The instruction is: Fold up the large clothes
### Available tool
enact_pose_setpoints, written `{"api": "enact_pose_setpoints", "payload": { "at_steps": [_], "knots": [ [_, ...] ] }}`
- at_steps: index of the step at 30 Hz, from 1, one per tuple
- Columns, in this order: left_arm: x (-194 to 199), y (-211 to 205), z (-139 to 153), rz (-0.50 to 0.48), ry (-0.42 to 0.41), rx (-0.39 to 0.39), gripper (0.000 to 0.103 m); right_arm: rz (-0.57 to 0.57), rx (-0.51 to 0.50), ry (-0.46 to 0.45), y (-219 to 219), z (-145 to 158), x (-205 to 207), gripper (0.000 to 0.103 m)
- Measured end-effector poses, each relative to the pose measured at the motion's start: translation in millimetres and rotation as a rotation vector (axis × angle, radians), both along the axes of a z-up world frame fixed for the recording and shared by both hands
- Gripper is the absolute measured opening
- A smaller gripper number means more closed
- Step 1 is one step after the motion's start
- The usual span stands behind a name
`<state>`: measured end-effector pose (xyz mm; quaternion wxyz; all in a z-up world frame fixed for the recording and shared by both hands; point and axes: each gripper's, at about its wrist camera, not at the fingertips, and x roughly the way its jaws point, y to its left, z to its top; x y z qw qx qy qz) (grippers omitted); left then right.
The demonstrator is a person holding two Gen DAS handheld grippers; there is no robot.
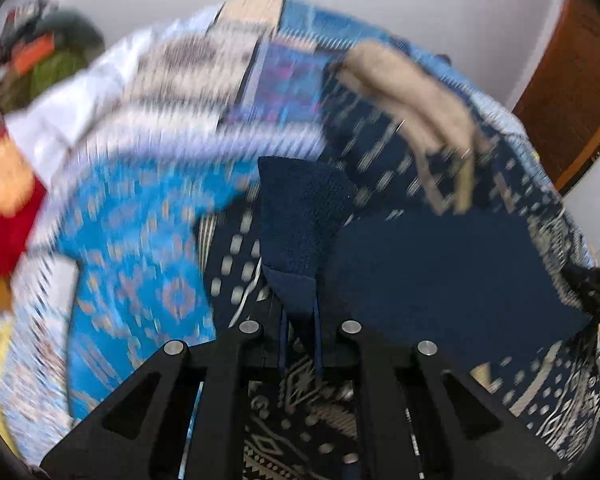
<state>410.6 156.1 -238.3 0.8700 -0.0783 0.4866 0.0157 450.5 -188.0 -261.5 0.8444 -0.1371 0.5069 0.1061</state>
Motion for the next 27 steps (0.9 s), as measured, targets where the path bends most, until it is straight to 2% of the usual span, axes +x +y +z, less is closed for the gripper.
{"api": "enact_pose_setpoints", "payload": {
  "at_steps": [4,8,11,12,14,15,18,19,20,21,22,23,25,27],
  "knots": [
    [-14,17,-27,0.018,0.035,-0.057,0.013,0.052,-0.124,-0.053,12,-3,-12,0.007],
    [-25,30,-40,0.052,0.058,-0.068,0.024,0.031,-0.1,-0.059,1,-1,-16,0.007],
    [-29,38,-57,0.067,0.108,-0.123,0.027,0.033,-0.082,-0.077,-4,-1,-19,0.007],
    [-30,37,-62,0.065,0.121,-0.12,0.029,0.031,-0.084,-0.082,-6,0,-21,0.007],
    [-34,31,-64,0.057,0.105,-0.054,0.039,0.025,-0.094,-0.084,-8,0,-23,0.007],
    [-35,29,-64,0.058,0.103,-0.034,0.04,0.02,-0.105,-0.087,-9,1,-25,0.007],
    [-35,27,-67,0.072,0.123,-0.03,0.047,0.016,-0.126,-0.098,-18,0,-29,0.008],
    [-35,29,-68,0.089,0.132,-0.031,0.057,0.013,-0.113,-0.098,-22,0,-30,0.015],
    [-35,33,-70,0.11,0.141,-0.036,0.062,0.005,-0.105,-0.101,-28,1,-31,0.04],
    [-34,35,-71,0.111,0.142,-0.052,0.062,-0.024,-0.12,-0.116,-35,2,-31,0.062],
    [-34,37,-71,0.109,0.141,-0.062,0.062,-0.073,-0.16,-0.141,-44,2,-31,0.103],
    [-35,37,-71,0.105,0.145,-0.065,0.062,-0.117,-0.185,-0.157,-54,2,-29,0.103],
    [-37,35,-70,0.098,0.153,-0.047,0.065,-0.154,-0.102,-0.091,-80,-3,-24,0.103],
    [-42,27,-67,0.081,0.156,0.017,0.073,-0.203,0.021,-0.003,-105,-6,-21,0.103]
  ]
}}
